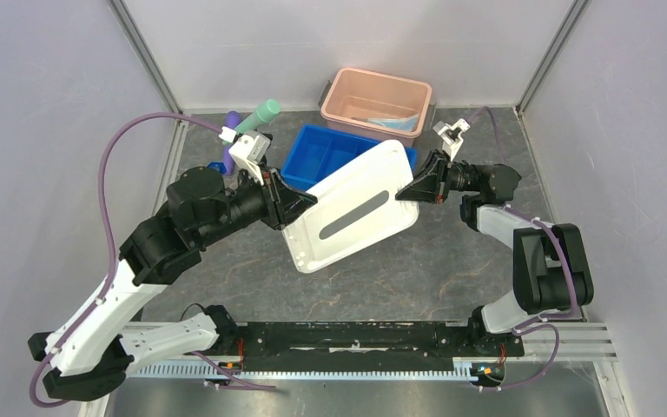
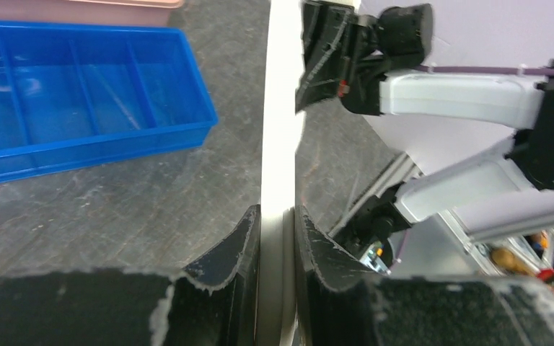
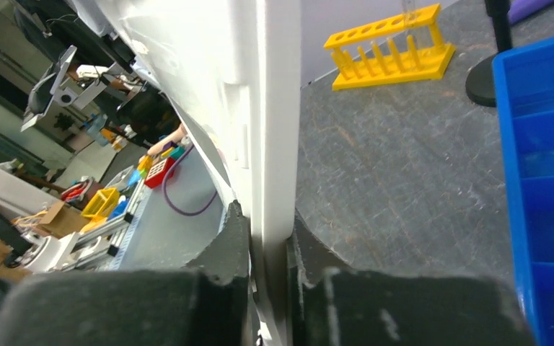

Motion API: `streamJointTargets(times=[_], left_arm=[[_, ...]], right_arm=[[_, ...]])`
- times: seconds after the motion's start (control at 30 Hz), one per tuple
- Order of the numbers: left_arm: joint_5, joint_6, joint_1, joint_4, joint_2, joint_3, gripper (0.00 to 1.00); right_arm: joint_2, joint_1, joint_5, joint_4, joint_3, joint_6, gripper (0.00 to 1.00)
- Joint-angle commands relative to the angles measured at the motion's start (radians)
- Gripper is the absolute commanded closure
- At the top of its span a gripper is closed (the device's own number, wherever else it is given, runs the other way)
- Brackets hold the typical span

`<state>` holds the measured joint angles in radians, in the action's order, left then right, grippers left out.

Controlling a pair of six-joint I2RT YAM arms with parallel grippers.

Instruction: Organize the chemistry lab equipment

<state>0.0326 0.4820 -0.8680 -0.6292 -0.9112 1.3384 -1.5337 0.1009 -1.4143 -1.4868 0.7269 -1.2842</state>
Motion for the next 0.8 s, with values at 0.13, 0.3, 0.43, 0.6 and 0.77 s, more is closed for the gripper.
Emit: streamJointTargets(times=[0.13, 0.3, 0.43, 0.6, 0.77], left_arm=[[-0.230, -0.022, 0.020, -0.088, -0.114, 0.032, 0.74], [-0.319, -0.081, 0.047, -0.103, -0.092, 0.021, 0.44], [-0.390, -0.120, 0.050, -0.112, -0.068, 0.020, 0.32], [-0.399, -0.140, 0.050, -0.078, -0.034, -0.008, 0.29], [-0.395, -0.151, 0.051, -0.066, -0.030, -0.015, 0.22]], right_arm=[[0.031, 0.023, 0.096, -0.472, 0.086, -0.128, 1.00], [0.002, -0.006, 0.123, -0.473, 0.223, -0.258, 1.00], [-0.033, -0.087, 0.147, -0.473, 0.324, -0.357, 1.00], [-0.070, -0.174, 0.155, -0.471, 0.400, -0.406, 1.00], [-0.083, -0.243, 0.150, -0.471, 0.455, -0.461, 1.00]])
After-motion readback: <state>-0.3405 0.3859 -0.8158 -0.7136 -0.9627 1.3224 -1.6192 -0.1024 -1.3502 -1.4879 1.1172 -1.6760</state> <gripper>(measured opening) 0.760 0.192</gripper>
